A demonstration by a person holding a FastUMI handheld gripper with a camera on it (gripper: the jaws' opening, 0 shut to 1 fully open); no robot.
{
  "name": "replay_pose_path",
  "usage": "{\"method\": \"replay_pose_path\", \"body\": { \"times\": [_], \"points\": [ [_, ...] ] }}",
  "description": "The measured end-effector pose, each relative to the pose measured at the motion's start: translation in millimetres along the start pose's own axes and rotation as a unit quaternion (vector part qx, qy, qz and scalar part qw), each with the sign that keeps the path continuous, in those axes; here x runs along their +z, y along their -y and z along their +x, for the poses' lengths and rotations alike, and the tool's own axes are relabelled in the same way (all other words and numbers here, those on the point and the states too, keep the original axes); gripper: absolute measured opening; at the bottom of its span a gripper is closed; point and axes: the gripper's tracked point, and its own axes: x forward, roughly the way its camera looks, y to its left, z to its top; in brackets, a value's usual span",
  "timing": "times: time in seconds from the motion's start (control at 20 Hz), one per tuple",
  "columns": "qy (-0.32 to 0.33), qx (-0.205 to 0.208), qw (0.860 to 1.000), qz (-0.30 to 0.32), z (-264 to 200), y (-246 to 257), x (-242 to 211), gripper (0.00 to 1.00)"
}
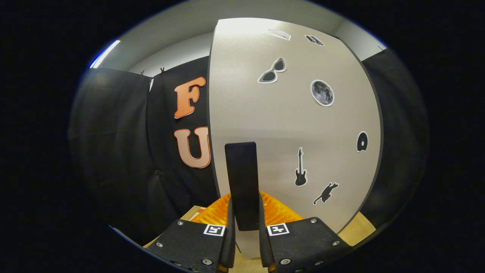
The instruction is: Open the shoe cabinet door, grab the shoes and put them into the shoe cabinet, then close the shoe cabinet door.
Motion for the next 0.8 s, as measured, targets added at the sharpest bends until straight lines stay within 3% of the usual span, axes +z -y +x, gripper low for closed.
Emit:
{"method": "replay_pose_path", "body": {
  "times": [0.8],
  "points": [
    [-0.009, -0.064, 0.998, 0.015, -39.7, 27.6, -3.4, 0.26]
  ]
}}
